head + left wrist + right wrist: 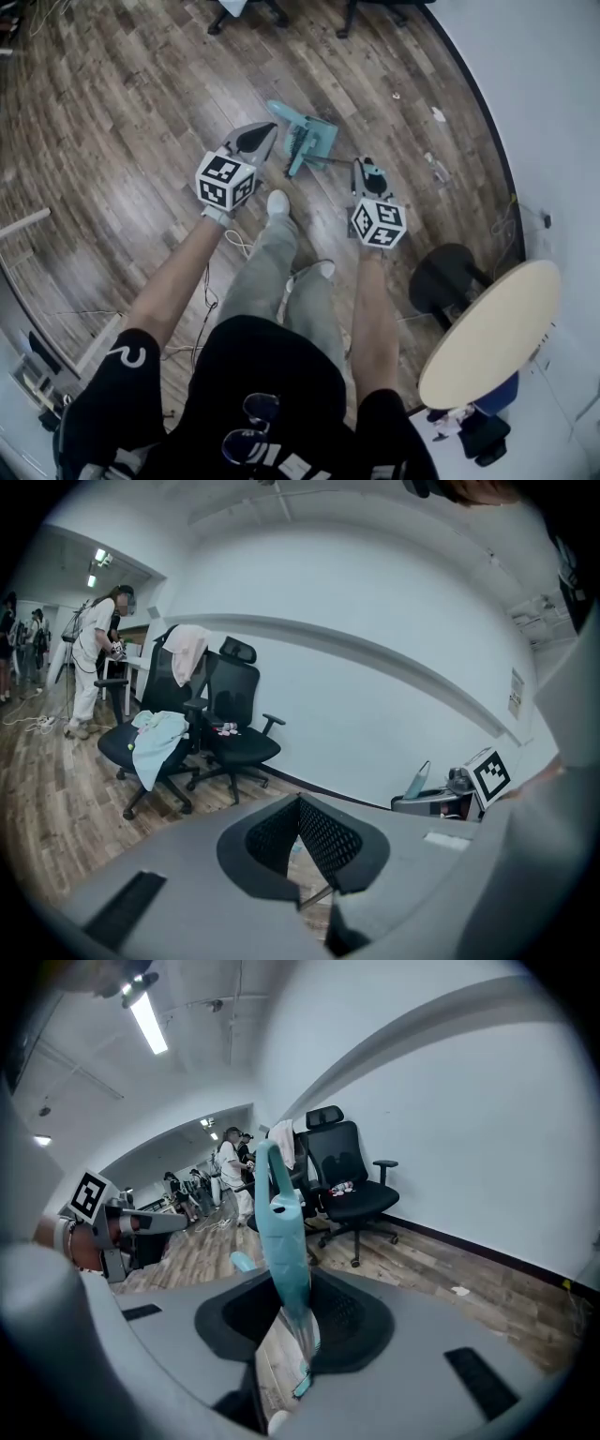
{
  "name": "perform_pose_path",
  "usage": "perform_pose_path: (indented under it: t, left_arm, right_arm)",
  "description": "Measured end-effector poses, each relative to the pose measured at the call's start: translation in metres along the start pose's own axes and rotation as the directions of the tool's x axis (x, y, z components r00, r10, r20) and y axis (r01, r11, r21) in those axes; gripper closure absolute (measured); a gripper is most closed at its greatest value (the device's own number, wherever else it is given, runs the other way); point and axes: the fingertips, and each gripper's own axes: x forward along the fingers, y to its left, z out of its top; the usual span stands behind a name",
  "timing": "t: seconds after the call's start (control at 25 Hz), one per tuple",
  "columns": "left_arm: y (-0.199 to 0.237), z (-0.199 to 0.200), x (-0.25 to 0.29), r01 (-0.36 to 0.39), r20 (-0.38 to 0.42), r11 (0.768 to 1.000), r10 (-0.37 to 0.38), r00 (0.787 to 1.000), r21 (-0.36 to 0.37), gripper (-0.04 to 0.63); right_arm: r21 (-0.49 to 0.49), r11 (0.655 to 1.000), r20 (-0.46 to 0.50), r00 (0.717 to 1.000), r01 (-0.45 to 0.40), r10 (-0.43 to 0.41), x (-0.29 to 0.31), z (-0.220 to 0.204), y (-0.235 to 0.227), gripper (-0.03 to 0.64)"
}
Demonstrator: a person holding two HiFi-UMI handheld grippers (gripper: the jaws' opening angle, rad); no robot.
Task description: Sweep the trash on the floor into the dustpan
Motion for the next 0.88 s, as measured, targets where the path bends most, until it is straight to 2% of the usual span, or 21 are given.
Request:
perform_pose_path:
  t: [0.28, 0.56, 0.88]
  left_arm:
    - [-0.022, -0.005, 0.013, 0.06, -0.034, 0.998, -0.059, 0.998, 0.02, 0.598]
    - [-0.083, -0.021, 0.046, 0.123, -0.084, 0.991, -0.118, 0.989, 0.058, 0.598]
    - [-0.166, -0.045, 0.064, 0.187, -0.13, 0.977, -0.174, 0.976, 0.103, 0.598]
  right_arm:
    - [-0.075, 0.994, -0.021, 0.997, 0.075, -0.077, -0.035, -0.001, -0.021, 0.526]
    - [-0.017, 0.987, 0.001, 0.987, 0.161, -0.161, -0.098, -0.021, -0.078, 0.528]
    - [0.051, 0.969, 0.003, 0.97, 0.242, -0.243, -0.178, -0.066, -0.133, 0.528]
